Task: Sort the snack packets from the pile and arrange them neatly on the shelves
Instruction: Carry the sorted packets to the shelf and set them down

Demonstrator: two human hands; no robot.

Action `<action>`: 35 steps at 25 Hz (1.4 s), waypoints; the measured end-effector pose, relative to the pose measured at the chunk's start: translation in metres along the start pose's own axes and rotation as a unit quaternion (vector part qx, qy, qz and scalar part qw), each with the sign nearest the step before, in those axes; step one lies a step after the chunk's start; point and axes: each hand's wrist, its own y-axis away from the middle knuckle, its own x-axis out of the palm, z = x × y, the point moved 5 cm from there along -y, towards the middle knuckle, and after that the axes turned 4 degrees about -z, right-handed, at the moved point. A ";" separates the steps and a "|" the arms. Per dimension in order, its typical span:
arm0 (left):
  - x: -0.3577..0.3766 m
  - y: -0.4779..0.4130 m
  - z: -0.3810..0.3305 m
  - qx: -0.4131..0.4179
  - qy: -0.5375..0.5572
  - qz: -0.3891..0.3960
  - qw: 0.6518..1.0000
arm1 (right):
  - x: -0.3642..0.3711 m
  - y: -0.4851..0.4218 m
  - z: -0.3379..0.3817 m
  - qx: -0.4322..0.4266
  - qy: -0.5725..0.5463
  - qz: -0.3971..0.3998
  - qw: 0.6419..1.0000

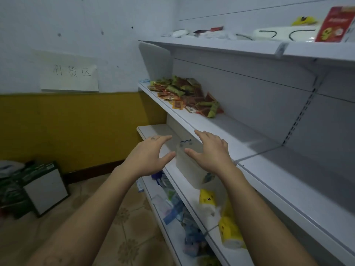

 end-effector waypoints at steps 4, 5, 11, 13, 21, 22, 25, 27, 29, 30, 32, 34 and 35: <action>0.011 -0.048 0.032 -0.001 0.004 0.000 1.000 | 0.025 -0.054 -0.003 0.003 0.005 -0.007 1.000; 0.017 -0.060 0.038 0.001 0.003 0.001 1.000 | 0.033 -0.068 -0.007 0.004 0.001 -0.007 1.000; 0.055 -0.168 0.085 -0.001 -0.042 0.025 0.999 | 0.091 -0.182 -0.039 0.038 -0.055 -0.022 0.998; 0.066 -0.218 0.097 -0.002 -0.063 0.039 0.997 | 0.108 -0.229 -0.053 0.051 -0.073 -0.022 0.996; 0.113 -0.344 0.132 0.010 -0.098 0.076 0.992 | 0.155 -0.345 -0.082 0.089 -0.120 -0.044 0.988; 0.116 -0.354 0.136 0.011 -0.097 0.079 0.992 | 0.158 -0.355 -0.080 0.082 -0.113 -0.043 0.989; 0.121 -0.390 0.152 0.015 -0.082 0.064 0.994 | 0.155 -0.386 -0.081 0.097 -0.102 -0.042 0.989; 0.124 -0.411 0.163 0.026 -0.075 0.060 0.995 | 0.152 -0.401 -0.082 0.105 -0.082 -0.037 0.990; 0.129 -0.432 0.177 0.039 -0.060 0.060 0.996 | 0.154 -0.420 -0.083 0.111 -0.072 -0.033 0.991; 0.130 -0.442 0.184 0.047 -0.054 0.059 0.996 | 0.155 -0.431 -0.083 0.111 -0.073 -0.033 0.991; 0.133 -0.464 0.197 0.068 -0.041 0.059 0.995 | 0.159 -0.459 -0.084 0.118 -0.078 -0.033 0.989; 0.136 -0.487 0.215 0.091 -0.030 0.066 0.993 | 0.168 -0.488 -0.083 0.137 -0.078 -0.023 0.987; 0.137 -0.500 0.226 0.101 -0.027 0.063 0.992 | 0.175 -0.500 -0.082 0.142 -0.073 -0.016 0.987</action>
